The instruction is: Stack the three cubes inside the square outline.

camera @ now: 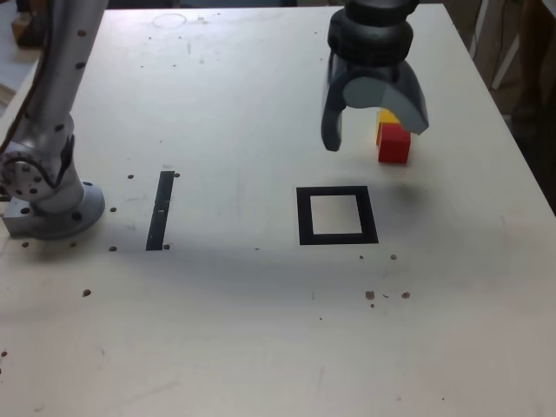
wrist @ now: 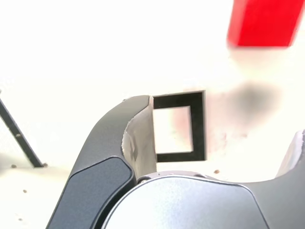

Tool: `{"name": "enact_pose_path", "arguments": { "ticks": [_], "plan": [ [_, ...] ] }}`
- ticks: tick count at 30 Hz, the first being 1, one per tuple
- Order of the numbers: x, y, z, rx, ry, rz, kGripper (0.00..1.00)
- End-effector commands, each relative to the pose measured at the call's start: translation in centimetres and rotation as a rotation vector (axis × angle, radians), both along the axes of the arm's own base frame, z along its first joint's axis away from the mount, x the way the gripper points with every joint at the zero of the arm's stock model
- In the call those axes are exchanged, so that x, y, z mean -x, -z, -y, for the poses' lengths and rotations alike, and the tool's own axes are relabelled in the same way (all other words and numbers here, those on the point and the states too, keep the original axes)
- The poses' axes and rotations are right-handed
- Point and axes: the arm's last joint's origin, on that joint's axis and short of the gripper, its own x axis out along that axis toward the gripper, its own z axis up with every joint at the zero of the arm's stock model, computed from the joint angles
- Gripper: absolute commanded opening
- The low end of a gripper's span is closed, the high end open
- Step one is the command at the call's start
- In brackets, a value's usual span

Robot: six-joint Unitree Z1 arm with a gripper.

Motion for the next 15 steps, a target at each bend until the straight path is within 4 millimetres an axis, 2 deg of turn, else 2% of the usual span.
{"name": "enact_pose_path", "arguments": {
  "ticks": [1,8,15],
  "plan": [
    [-0.7,0.6,-0.9,0.002,-0.005,-0.011,0.99],
    [-2.4,1.9,-2.3,0.009,-0.006,-0.020,0.99],
    [-4.3,4.6,-3.0,0.018,-0.002,-0.057,0.99]
  ]
}}
